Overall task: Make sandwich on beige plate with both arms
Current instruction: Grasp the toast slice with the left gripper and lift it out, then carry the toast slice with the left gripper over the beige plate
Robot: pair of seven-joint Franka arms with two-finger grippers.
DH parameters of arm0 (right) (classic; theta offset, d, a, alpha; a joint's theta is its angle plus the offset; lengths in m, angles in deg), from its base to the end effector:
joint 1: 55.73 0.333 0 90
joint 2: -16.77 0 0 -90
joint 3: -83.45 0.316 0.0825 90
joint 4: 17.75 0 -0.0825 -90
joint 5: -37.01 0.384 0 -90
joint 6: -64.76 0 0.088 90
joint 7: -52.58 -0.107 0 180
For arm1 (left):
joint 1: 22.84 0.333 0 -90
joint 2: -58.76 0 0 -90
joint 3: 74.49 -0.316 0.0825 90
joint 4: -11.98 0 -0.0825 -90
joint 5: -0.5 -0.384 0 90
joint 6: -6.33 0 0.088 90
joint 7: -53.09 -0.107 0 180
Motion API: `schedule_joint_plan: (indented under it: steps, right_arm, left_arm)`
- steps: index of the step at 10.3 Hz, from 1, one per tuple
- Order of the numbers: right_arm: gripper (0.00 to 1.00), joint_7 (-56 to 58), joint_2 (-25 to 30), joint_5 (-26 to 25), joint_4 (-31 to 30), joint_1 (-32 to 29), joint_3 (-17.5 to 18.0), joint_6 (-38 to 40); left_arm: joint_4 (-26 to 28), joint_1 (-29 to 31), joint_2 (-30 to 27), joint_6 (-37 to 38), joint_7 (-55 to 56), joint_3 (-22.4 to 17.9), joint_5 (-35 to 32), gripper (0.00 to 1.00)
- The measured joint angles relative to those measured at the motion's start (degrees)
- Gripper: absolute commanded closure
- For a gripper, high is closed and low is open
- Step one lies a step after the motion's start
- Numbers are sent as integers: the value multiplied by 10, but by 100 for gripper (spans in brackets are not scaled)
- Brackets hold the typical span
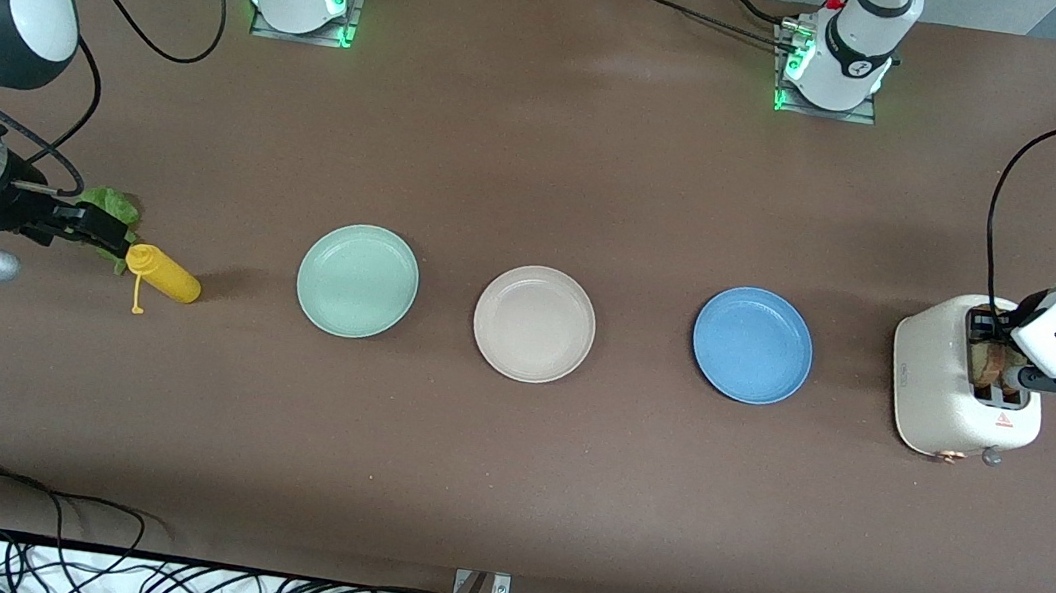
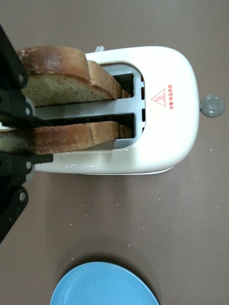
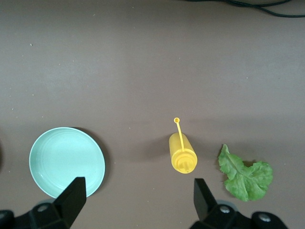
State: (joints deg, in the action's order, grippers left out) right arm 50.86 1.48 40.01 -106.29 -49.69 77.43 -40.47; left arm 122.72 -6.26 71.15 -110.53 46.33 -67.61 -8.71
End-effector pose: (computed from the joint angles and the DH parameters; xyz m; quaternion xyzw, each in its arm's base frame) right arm 0.6458 0.0114 0.5004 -0.9997 0.0194 -0.0128 0.0117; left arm 0.5808 0.1109 0.3684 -0.9969 0.0138 0.0609 0.0485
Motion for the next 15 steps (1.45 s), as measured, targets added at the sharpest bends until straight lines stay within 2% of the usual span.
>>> schedule_joint_plan:
  steps: [4, 8, 11, 13, 15]
  right_arm:
    - [0, 0, 0, 0, 0, -1, 0, 0]
    - [0, 0, 0, 0, 0, -1, 0, 0]
    - [0, 0, 0, 0, 0, -1, 0, 0]
    - [0, 0, 0, 0, 0, -2, 0, 0]
    - [0, 0, 0, 0, 0, -2, 0, 0]
  left_arm:
    - [-33, 1, -4, 36, -2, 0, -1, 100]
    - [-137, -1, -13, 161, -18, 9, -19, 100]
    - [-206, -3, -16, 233, -24, 54, -19, 100]
    - [-217, -9, -16, 239, -22, 97, 6, 100]
    - [-217, -44, -12, 240, -13, 111, 33, 100]
